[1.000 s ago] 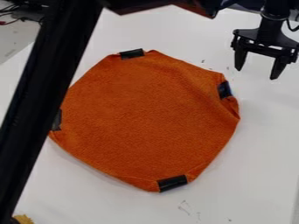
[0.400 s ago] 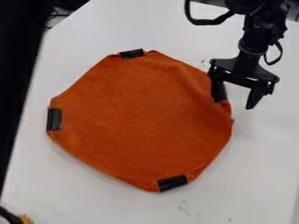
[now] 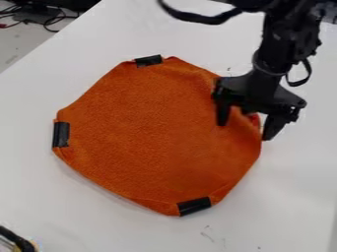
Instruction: Fold the cloth from bottom right to top left
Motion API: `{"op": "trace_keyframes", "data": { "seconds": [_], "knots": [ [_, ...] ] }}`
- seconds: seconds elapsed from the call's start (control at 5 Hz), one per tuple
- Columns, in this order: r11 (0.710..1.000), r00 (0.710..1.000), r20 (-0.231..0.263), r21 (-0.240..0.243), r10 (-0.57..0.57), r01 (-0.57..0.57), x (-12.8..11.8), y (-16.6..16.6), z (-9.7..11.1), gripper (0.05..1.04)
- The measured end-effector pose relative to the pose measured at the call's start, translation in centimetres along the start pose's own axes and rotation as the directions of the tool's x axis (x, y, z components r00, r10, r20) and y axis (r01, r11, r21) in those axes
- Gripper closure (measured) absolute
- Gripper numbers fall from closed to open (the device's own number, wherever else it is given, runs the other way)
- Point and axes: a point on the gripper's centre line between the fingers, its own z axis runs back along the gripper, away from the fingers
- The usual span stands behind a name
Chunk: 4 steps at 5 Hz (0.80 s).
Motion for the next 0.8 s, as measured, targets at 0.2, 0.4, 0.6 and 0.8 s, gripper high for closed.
{"op": "trace_keyframes", "data": {
  "seconds": [0.2,0.4,0.6,0.8],
  "knots": [
    [0.999,0.999,-0.032,0.012,0.037,-0.036,-3.3,1.0,0.9,0.083],
    [0.997,0.994,-0.080,-0.013,0.076,-0.077,-6.3,1.8,-0.2,0.083],
    [0.994,0.992,-0.094,-0.065,0.084,-0.090,-7.4,1.3,-1.3,0.083],
    [0.992,0.987,-0.144,-0.094,0.071,-0.086,-8.2,0.5,-3.1,0.083]
  ]
}}
